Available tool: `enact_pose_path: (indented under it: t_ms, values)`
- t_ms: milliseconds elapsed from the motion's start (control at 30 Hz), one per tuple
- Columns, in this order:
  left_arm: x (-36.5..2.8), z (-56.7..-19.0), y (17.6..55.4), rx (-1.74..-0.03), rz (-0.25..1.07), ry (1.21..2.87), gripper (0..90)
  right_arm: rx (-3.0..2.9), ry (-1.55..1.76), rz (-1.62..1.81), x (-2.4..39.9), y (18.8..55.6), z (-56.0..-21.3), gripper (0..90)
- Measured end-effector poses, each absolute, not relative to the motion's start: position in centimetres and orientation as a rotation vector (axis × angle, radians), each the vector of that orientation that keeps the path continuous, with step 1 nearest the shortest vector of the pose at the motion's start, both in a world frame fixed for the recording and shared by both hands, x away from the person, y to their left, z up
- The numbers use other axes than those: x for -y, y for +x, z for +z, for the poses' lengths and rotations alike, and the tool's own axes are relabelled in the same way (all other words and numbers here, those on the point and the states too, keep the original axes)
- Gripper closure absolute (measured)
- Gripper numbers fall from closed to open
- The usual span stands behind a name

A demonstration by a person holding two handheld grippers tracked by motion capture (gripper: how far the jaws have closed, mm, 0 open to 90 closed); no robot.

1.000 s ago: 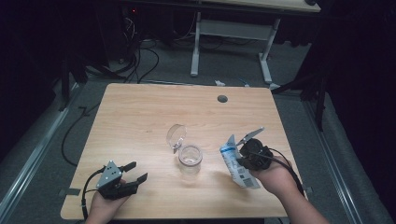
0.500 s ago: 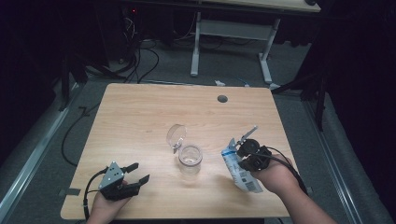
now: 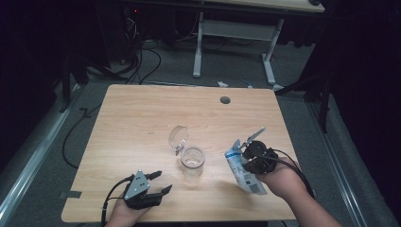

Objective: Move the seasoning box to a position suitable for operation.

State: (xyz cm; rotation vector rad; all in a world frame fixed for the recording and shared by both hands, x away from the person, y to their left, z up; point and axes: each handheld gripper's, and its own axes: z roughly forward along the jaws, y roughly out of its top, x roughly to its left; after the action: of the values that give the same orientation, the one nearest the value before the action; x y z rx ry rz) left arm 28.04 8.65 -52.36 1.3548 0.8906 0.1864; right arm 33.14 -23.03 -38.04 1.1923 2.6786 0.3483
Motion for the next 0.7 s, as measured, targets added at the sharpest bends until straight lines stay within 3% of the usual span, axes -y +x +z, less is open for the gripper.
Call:
enact_pose_path:
  t_ms: [700]
  values:
    - [1.7,-50.7,27.6,-0.769,0.012,1.346,38.2,-2.712,1.153,0.367,21.6,32.9,-37.9,90.0]
